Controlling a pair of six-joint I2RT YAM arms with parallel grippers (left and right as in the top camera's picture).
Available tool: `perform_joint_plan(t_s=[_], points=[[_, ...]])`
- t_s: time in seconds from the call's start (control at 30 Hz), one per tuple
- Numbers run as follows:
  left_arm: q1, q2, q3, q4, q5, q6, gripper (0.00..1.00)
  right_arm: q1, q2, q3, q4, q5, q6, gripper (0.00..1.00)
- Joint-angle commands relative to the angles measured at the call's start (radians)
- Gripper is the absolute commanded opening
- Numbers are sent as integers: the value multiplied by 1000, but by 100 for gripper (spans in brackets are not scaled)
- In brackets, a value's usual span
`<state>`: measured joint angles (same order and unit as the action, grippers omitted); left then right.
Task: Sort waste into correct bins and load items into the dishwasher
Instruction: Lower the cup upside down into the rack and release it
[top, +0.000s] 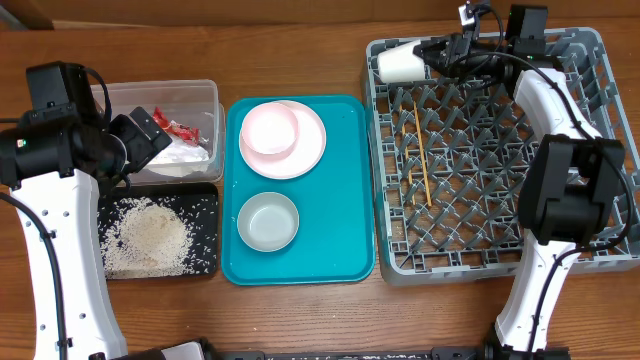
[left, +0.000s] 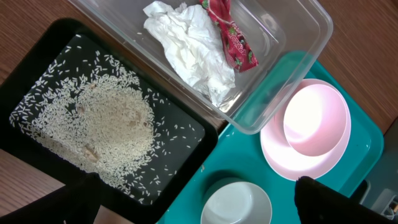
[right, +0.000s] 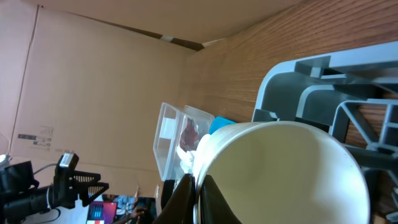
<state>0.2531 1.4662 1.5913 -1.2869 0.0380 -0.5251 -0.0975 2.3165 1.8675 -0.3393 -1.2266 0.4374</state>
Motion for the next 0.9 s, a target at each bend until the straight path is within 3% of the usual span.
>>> perform_joint_plan(t_s=[0.0, 0.87], points=[[2, 5, -3, 1, 3, -3, 100, -1, 2, 0, 7, 6, -21, 4], [2, 5, -3, 1, 4, -3, 100, 19, 3, -16, -67, 60, -105, 4]])
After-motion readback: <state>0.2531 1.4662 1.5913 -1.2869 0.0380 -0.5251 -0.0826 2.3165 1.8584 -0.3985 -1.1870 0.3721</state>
